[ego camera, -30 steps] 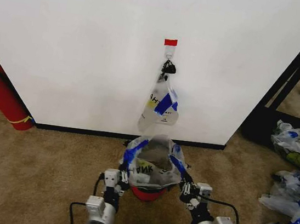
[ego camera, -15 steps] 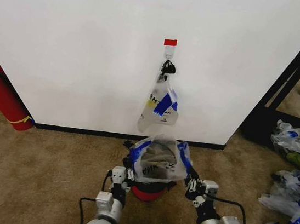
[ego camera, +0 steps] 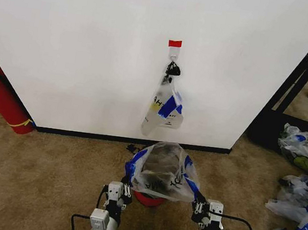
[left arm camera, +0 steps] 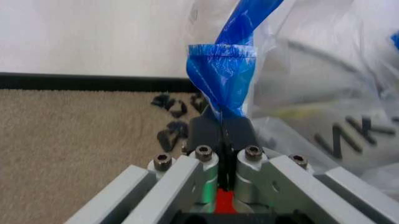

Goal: Pick up the garbage bag from the wall and place it over the trash bin.

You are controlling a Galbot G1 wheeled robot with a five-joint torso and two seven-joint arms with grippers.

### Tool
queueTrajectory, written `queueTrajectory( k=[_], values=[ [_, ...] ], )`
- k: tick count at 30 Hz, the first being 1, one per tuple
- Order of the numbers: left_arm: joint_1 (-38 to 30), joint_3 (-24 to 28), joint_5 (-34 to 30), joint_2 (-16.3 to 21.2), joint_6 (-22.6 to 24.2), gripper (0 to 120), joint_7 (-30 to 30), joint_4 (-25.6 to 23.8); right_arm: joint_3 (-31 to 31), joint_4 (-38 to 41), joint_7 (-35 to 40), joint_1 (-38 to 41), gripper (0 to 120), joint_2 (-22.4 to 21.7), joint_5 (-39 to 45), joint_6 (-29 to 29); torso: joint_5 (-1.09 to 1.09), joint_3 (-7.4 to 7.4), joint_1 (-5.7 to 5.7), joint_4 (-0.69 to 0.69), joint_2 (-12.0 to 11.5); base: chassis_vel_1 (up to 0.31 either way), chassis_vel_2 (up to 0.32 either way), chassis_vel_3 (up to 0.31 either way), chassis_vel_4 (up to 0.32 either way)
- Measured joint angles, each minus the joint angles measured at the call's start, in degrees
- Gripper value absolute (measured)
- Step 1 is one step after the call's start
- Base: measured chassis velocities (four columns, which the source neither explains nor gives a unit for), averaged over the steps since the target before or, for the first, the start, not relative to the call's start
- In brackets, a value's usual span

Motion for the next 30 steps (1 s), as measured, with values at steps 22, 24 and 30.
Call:
queueTrajectory(
  k=[22,24,30],
  values=[
    [1.9,0.7,0.7,0.3,0.0,0,0.4,2.5,-2.6,-8.3,1.8,9.7,0,1.2,6.5,-2.1,0.00,0.00,0.00,-0.01,0.0,0.000,0.000,0.000,0.000],
    [0.8,1.1,0.7,-0.5,-0.1,0,0.4,3.9,-2.6,-9.6,1.9,11.3,0,1.4,6.6,-2.1,0.00,0.00,0.00,0.00,0.0,0.000,0.000,0.000,0.000],
    [-0.5,2.0,0.6,-2.0,-0.5,0,0.4,6.7,-3.2,-12.6,2.2,14.5,0,1.7,7.3,-2.5,0.00,0.00,0.00,0.00,0.0,0.000,0.000,0.000,0.000]
  ],
)
